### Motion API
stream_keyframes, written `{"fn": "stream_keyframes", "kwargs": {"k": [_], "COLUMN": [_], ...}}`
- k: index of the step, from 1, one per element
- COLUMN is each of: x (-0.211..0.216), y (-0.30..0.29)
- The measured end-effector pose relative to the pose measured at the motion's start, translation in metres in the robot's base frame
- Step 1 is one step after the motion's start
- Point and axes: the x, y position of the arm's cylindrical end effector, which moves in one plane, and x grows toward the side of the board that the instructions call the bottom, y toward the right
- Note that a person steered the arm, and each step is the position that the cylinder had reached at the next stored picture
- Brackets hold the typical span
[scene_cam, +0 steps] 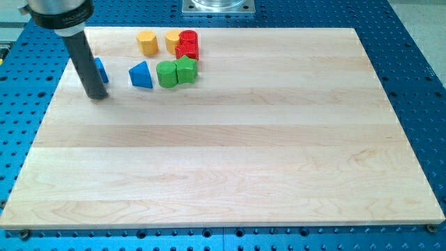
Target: Move the cube bottom left to the yellow hexagon
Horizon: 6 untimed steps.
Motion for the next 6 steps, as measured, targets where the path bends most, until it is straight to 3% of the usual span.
{"fn": "stream_keyframes", "kwargs": {"k": [1,4,5,6], "x": [-0.017,-0.054,-0.033,-0.045], "y": [-0.028,-0.032,-0.023,0.014]}}
